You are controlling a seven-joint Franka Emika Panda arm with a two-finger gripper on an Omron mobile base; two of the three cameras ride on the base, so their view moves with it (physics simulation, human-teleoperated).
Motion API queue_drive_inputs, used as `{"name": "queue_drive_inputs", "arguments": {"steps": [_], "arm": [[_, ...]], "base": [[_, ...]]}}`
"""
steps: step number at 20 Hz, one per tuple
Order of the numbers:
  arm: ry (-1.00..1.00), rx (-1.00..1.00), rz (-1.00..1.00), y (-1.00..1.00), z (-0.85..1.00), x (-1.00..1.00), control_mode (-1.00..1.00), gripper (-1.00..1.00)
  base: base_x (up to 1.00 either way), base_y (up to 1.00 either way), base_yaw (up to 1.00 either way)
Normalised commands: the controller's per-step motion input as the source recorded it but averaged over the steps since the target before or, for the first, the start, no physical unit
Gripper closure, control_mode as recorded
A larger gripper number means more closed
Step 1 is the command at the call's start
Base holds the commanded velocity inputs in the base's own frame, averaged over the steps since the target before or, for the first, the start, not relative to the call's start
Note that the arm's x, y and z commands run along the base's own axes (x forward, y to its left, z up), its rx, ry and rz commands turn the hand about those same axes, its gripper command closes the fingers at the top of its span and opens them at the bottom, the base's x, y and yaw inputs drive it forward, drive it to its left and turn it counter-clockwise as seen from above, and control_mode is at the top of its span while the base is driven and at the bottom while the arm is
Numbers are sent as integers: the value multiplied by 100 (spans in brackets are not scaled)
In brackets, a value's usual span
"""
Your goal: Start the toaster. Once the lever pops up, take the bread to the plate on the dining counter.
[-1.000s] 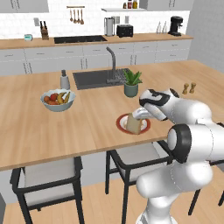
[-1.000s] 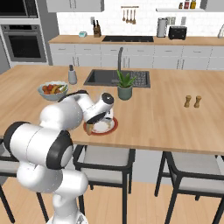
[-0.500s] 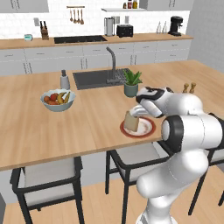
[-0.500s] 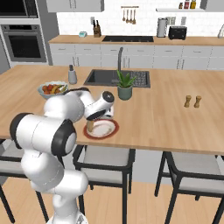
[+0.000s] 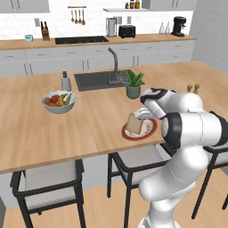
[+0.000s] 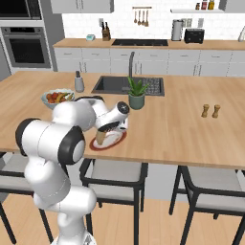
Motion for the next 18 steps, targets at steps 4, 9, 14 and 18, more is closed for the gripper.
{"name": "queue_drive_inputs", "arguments": {"steps": [4,9,14,18], "arm": [[0,0,0,-13,-6,0,-100,100],[0,0,0,0,0,0,-100,-100],[0,0,0,0,0,0,-100,-100],[0,0,0,0,0,0,-100,-100]], "base": [[0,0,0],[0,0,0],[0,0,0],[0,0,0]]}}
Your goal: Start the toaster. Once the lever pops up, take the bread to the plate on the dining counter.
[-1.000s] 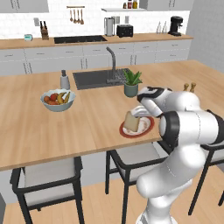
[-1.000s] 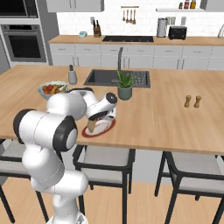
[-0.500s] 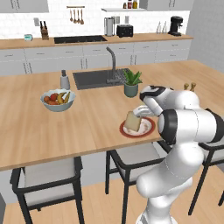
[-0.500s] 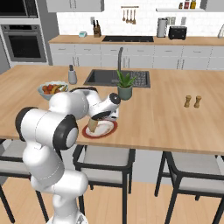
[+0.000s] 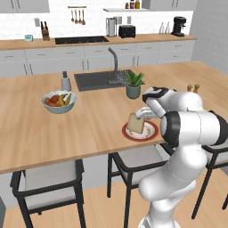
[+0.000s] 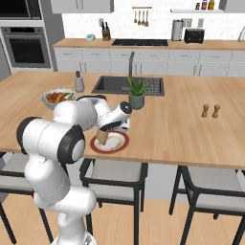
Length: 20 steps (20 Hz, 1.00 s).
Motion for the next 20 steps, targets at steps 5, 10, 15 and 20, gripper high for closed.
{"name": "queue_drive_inputs", "arguments": {"steps": [5,10,15,20], "arm": [[-1,0,0,0,5,-10,-100,-100],[-6,0,0,-2,12,-16,-100,-100],[-12,0,0,-1,31,-30,-100,-100],[-9,-3,-1,0,42,-14,-100,-100]], "base": [[0,0,0],[0,0,0],[0,0,0],[0,0,0]]}}
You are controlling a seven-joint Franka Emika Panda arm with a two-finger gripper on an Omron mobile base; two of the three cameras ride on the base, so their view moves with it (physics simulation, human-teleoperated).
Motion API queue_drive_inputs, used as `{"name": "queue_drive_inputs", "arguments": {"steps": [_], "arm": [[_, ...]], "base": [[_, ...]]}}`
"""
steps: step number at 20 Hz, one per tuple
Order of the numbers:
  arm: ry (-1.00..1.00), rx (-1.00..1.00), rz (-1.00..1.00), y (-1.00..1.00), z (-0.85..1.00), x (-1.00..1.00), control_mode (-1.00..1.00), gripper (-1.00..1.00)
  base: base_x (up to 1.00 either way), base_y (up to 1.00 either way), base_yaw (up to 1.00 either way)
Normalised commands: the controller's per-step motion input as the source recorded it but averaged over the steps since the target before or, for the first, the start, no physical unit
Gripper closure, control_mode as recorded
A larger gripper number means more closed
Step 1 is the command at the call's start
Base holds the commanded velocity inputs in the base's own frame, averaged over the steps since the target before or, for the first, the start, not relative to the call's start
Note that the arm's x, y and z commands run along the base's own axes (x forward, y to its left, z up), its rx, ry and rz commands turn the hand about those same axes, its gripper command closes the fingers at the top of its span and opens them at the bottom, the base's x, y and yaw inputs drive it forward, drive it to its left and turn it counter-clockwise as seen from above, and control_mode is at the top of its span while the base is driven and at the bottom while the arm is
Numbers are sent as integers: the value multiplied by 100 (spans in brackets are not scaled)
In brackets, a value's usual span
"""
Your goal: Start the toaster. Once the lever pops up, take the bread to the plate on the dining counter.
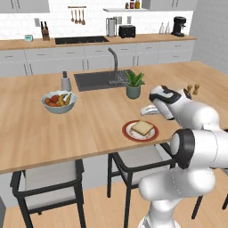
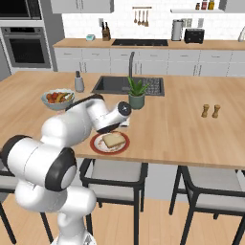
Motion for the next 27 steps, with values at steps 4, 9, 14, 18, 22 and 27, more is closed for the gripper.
{"name": "queue_drive_inputs", "arguments": {"steps": [4,9,14,18,22,27], "arm": [[0,-17,-1,6,67,-1,-100,-100],[4,-40,-1,6,57,0,-100,-100],[16,-36,-4,1,53,-10,-100,-100],[13,-11,-2,1,55,-50,-100,-100],[0,0,0,0,2,-63,-100,-100],[1,0,0,-4,0,-33,-100,-100]], "base": [[0,0,0],[0,0,0],[0,0,0],[0,0,0],[0,0,0],[0,0,0]]}}
